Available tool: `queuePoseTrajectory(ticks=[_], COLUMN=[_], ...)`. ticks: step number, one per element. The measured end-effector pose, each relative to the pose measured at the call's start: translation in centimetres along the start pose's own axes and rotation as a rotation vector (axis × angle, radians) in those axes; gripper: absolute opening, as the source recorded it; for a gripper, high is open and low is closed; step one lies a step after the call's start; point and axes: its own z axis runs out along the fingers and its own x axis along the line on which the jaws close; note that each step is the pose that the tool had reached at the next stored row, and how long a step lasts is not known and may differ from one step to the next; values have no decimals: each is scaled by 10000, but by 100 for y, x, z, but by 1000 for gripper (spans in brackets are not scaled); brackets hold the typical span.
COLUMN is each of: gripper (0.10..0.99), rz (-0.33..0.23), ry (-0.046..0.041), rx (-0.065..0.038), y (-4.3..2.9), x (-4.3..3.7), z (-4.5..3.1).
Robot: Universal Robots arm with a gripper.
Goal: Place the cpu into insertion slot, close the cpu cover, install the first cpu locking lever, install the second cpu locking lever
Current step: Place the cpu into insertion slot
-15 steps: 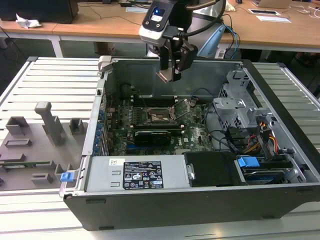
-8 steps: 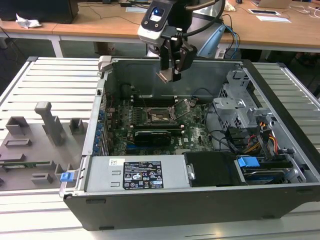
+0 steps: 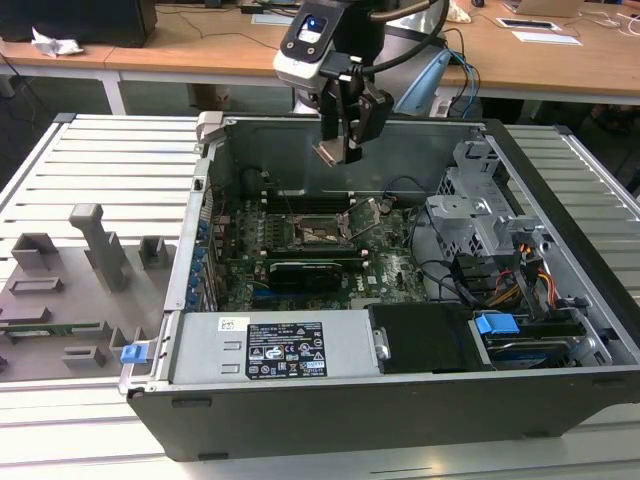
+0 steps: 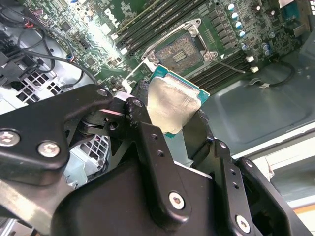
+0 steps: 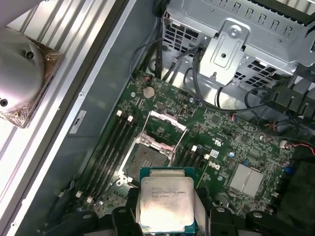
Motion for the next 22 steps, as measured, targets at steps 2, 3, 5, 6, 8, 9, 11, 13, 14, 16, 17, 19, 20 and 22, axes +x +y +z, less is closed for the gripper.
queuePoseTrajectory(ticks=[2, 3, 5, 6, 8, 9, 11, 13, 14, 16, 17, 19, 20, 22], gripper=[525, 525, 525, 525, 525, 525, 525, 525, 525, 525, 525, 525, 525, 525], rz=[134, 213, 335, 384, 459, 510, 584, 668, 697, 778, 825, 909, 962, 1028], ry=[-12, -19, -30, -35, -41, -46, -53, -60, -63, -70, -74, -81, -86, -92], rx=[-2, -4, -6, -7, -8, -10, -11, -13, -13, -15, -16, -17, -18, -20], y=[-1, -1, -1, -1, -1, -1, -1, -1, -1, -1, -1, -2, -2, -2], x=[0, 0, 0, 0, 0, 0, 0, 0, 0, 0, 0, 0, 0, 0], z=[1, 2, 4, 4, 5, 6, 7, 8, 8, 10, 11, 11, 12, 13])
